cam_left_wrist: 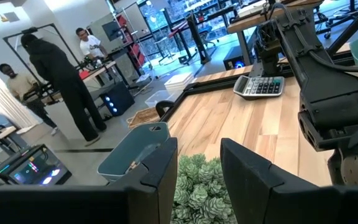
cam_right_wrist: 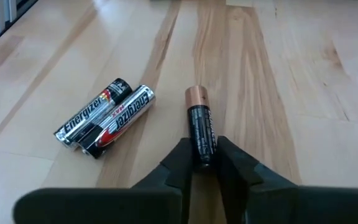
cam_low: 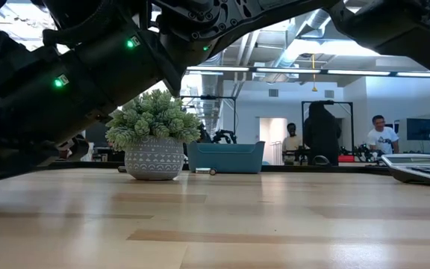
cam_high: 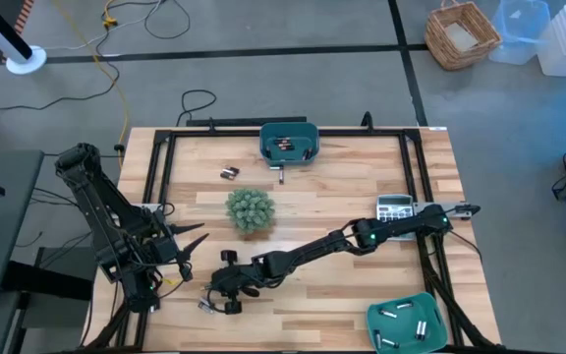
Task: Sort batteries
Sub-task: Put the black battery into the blue bin
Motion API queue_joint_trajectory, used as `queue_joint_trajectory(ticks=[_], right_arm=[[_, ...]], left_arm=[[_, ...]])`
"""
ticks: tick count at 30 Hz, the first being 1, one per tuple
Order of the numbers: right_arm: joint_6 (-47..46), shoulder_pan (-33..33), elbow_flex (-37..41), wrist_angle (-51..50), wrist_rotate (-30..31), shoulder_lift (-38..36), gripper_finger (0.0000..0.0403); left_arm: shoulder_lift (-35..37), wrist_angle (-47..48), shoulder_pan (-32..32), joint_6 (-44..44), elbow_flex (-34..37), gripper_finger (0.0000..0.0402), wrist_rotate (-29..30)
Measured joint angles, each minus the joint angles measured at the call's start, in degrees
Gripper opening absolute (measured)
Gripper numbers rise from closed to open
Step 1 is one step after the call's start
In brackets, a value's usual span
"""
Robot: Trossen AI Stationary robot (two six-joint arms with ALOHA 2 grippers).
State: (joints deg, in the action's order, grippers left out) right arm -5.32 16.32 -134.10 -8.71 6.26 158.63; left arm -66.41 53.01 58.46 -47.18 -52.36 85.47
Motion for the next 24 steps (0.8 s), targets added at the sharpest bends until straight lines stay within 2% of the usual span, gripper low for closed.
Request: queue_joint_trajectory(ticks=[18,24], right_arm=[[1.31,-0.04,0.02,3.82,-0.17,0.11,0.0023],[1.33,-0.42,0.04,4.25,-0.22,0.11,0.0019]], left_arm=[[0.00,0.01,0.00,0.00,0.00,0.0116,-0.04],[0.00,0.02,0.00,0.00,0.00,0.0116,-0.07]])
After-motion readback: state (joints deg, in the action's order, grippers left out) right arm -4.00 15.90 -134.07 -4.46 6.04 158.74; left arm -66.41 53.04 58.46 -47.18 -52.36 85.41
